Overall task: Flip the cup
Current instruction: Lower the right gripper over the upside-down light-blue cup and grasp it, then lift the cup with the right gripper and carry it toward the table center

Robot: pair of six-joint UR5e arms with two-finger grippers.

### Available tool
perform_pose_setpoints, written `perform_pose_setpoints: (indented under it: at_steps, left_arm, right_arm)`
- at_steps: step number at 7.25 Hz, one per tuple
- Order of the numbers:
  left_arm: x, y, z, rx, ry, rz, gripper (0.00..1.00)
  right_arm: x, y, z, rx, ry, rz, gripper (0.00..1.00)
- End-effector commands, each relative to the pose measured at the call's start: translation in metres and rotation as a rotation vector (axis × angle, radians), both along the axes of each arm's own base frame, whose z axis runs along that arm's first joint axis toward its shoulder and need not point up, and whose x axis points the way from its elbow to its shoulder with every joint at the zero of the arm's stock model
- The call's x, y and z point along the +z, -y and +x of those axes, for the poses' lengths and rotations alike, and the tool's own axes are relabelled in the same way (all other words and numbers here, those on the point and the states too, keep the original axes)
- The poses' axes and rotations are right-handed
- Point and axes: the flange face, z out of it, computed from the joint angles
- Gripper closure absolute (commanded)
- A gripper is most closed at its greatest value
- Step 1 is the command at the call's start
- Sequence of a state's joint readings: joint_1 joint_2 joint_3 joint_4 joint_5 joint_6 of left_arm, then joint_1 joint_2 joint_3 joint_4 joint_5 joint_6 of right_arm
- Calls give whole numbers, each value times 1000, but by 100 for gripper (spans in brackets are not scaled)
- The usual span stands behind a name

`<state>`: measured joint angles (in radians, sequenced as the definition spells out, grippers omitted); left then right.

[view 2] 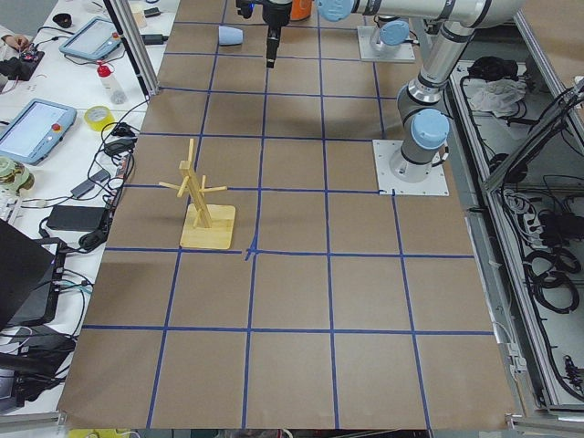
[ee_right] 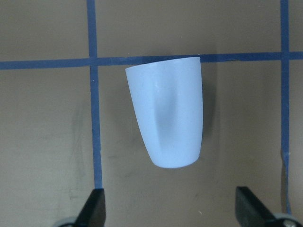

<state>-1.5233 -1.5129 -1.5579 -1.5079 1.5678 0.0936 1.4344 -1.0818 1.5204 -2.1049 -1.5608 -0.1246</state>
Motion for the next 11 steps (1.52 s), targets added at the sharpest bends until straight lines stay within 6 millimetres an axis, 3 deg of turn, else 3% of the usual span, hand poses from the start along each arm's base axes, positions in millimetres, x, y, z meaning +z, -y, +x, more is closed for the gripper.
perform_pose_setpoints:
  at_steps: [1, 3, 4, 6, 8, 9, 11]
  left_arm:
    - [-1, 0, 0, 0, 0, 2, 0]
    - [0, 0, 0, 0, 0, 0, 0]
    - [0, 0, 0, 0, 0, 0, 0]
    - [-1, 0, 0, 0, 0, 2, 0]
    - [-2, 1, -1, 28, -6, 3, 0]
    - [-2, 1, -1, 32, -6, 3, 0]
    - [-1, 1, -1, 32, -5, 2, 0]
  right_arm:
    - [-60, 21, -4, 21, -2, -14, 4]
    - [-84, 30, -5, 39, -5, -21, 4]
    - [-86, 32, -5, 40, -5, -20, 12]
    - [-85, 32, -2, 49, -6, -24, 42]
    - [-73, 32, 7, 69, 31, -49, 48]
    - [-57, 28, 31, 132, 91, -76, 47]
    - [-39, 9, 111, 356, 80, -102, 47]
